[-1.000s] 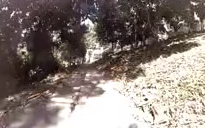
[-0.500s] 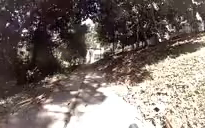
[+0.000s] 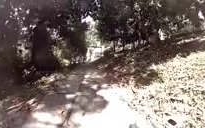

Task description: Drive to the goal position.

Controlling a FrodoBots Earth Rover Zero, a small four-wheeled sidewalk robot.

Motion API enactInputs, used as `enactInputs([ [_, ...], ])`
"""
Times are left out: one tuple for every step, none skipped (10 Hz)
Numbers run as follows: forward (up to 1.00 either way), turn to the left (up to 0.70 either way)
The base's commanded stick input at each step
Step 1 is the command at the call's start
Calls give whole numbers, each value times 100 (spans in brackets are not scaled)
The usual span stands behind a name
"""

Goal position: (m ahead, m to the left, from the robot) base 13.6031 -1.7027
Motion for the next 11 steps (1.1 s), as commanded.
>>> enactInputs([
  [50, 0],
  [50, 0],
  [50, 0],
  [50, 0],
  [50, 0],
  [50, 0],
  [50, 0],
  [50, 0],
  [50, 0],
  [50, 0],
  [50, 0],
])
